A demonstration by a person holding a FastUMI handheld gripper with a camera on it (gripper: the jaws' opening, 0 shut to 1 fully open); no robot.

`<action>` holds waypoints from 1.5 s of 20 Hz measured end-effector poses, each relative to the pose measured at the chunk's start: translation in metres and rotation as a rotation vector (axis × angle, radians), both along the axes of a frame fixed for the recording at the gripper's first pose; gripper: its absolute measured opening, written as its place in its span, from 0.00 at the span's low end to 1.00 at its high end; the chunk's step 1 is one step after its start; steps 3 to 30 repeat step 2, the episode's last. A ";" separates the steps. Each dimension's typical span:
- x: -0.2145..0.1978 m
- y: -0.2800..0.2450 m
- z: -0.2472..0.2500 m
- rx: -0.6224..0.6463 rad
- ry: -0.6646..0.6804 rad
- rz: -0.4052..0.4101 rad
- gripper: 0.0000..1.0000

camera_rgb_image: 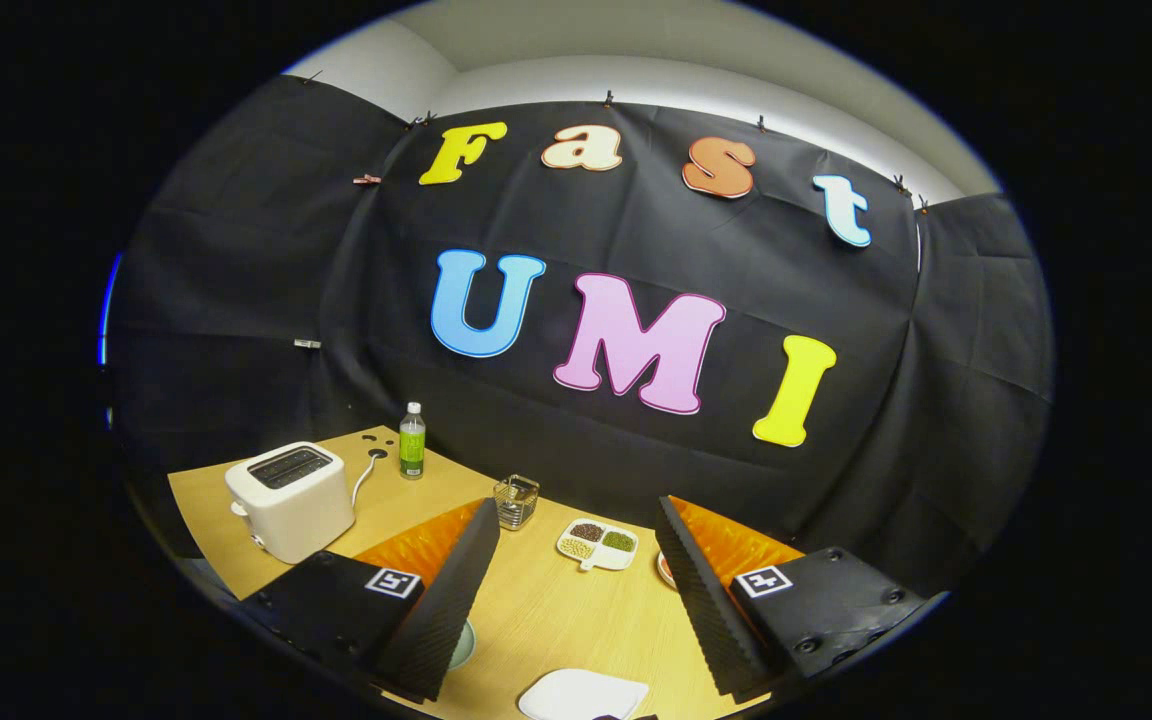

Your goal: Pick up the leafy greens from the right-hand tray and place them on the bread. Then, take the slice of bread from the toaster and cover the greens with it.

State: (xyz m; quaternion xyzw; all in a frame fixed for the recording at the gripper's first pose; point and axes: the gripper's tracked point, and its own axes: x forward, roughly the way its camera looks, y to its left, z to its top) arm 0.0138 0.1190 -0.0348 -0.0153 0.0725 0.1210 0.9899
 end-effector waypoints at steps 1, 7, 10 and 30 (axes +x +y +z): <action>0.000 0.001 -0.001 -0.001 0.002 0.004 0.98; -0.001 0.002 -0.002 -0.004 0.001 0.005 0.98; -0.001 0.002 -0.002 -0.004 0.001 0.005 0.98; -0.001 0.002 -0.002 -0.004 0.001 0.005 0.98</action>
